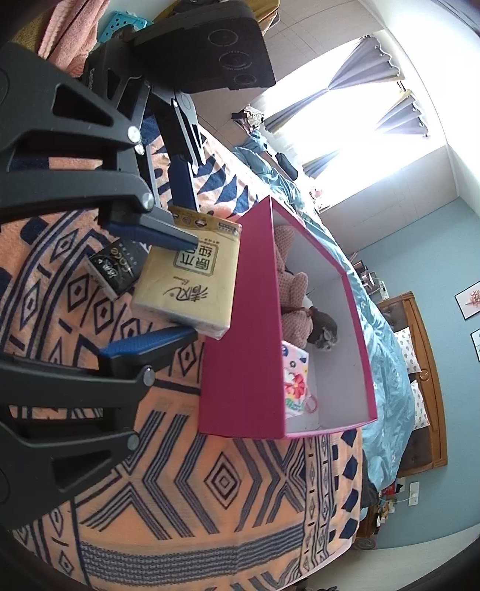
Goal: Organize objects
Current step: 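Carry the beige tissue pack over the magenta box rim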
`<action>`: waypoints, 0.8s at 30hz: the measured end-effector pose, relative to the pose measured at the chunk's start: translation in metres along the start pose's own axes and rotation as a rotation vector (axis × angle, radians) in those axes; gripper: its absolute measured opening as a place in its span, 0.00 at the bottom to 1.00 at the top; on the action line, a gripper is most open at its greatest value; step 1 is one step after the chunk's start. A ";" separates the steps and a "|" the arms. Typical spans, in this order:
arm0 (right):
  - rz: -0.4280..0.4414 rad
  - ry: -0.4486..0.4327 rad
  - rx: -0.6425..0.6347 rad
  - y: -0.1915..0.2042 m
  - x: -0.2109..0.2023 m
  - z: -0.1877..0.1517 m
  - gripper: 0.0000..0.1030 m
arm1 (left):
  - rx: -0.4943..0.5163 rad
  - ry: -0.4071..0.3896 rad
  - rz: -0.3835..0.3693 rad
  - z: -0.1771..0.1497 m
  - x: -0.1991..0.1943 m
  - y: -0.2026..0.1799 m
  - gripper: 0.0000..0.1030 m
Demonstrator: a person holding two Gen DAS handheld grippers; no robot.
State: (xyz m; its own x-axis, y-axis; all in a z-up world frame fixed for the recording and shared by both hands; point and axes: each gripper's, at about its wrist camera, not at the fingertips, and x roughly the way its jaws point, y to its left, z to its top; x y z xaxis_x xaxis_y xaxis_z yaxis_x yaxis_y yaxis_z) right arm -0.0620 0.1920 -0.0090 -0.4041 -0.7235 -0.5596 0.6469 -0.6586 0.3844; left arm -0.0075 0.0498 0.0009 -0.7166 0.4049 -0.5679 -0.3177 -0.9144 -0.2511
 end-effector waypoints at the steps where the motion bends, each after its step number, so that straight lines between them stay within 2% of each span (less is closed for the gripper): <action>1: 0.002 -0.003 -0.005 0.001 0.000 0.002 0.45 | 0.002 -0.005 0.004 0.002 -0.001 0.001 0.41; 24: 0.032 -0.034 -0.017 0.001 0.015 0.039 0.45 | 0.033 -0.049 0.068 0.027 -0.002 0.015 0.41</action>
State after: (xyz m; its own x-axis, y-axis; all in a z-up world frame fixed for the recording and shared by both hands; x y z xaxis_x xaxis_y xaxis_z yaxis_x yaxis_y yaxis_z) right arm -0.0923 0.1724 0.0119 -0.4043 -0.7510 -0.5220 0.6704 -0.6316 0.3894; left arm -0.0278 0.0353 0.0199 -0.7667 0.3420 -0.5434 -0.2868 -0.9396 -0.1868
